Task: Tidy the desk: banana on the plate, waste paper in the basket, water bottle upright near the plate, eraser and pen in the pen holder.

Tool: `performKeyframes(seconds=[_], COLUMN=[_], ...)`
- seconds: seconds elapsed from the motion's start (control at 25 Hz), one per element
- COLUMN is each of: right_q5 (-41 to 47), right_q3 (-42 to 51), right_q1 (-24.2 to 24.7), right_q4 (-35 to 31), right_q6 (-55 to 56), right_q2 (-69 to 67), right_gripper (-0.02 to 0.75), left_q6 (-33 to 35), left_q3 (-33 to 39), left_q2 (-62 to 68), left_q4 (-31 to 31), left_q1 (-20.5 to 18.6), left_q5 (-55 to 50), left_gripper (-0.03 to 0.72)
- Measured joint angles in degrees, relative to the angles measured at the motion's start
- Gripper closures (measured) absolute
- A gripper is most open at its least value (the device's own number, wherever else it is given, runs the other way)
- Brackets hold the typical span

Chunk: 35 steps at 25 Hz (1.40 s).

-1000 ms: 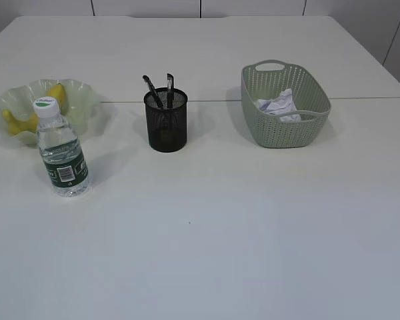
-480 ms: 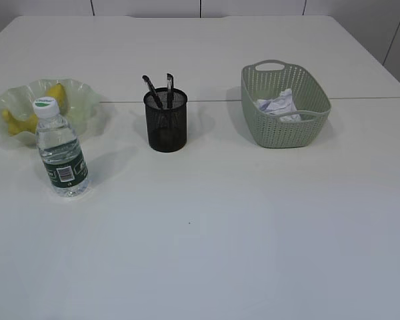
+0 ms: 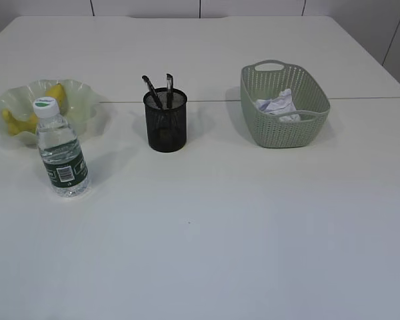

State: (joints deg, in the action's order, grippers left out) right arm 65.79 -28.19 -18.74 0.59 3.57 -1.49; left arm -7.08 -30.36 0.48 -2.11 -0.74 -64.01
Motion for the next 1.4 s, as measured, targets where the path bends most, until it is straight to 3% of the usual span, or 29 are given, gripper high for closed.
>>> performKeyframes(seconds=[0.2, 0.44, 0.64, 1.4], right_q5=[0.0, -0.1, -0.1, -0.1], right_q3=[0.0, 0.0, 0.0, 0.0], right_q1=[1.9, 10.8, 14.5, 15.1], right_q4=[-0.1, -0.1, -0.1, -0.6], right_q6=[0.0, 0.0, 0.0, -0.1], right_q2=[0.8, 2.4, 2.4, 2.4], right_gripper=[0.382, 0.382, 0.382, 0.382], left_q6=[0.0, 0.0, 0.0, 1.5], left_q3=[0.0, 0.0, 0.1, 0.1], left_q2=[0.0, 0.0, 0.0, 0.0], left_q4=[0.0, 0.0, 0.0, 0.0], left_q1=[0.0, 0.0, 0.0, 0.0], left_q5=[0.1, 0.1, 0.1, 0.1], left_gripper=[0.261, 0.264, 0.264, 0.316])
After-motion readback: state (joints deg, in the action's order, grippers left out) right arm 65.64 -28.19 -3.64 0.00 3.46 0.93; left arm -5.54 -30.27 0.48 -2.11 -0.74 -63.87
